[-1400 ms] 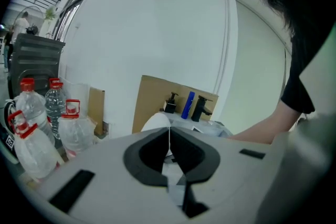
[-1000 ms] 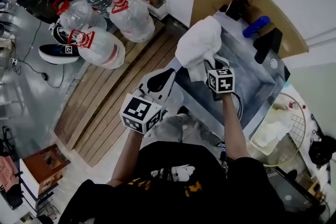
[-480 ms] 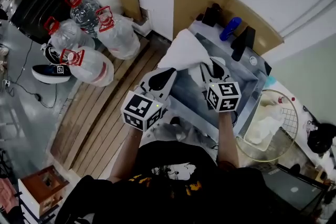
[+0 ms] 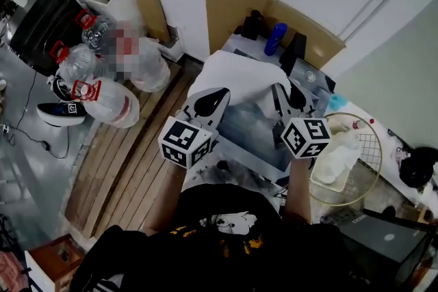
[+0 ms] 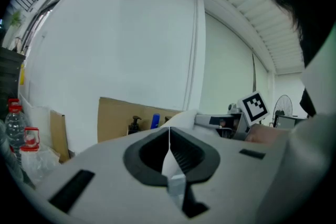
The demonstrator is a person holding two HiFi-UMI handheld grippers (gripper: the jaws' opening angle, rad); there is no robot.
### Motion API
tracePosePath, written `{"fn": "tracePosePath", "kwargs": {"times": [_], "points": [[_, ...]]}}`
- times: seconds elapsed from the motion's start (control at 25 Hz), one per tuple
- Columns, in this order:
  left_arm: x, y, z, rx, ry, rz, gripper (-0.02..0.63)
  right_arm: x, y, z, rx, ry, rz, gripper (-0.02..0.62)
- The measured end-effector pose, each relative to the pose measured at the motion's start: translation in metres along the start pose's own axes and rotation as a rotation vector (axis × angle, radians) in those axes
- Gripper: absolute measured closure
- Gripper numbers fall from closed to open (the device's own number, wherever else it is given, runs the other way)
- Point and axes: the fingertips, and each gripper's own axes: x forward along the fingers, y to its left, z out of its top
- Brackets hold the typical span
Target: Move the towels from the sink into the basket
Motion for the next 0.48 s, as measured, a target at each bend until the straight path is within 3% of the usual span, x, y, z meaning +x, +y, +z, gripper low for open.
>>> {"fn": "tracePosePath", "kwargs": {"times": [0.48], "points": [[0.068,-0.116,0.010,0.059,0.014,-0.214,0.595,-0.129,-0.088,0.064,0.030,-0.213,-0.168,0.508]]}}
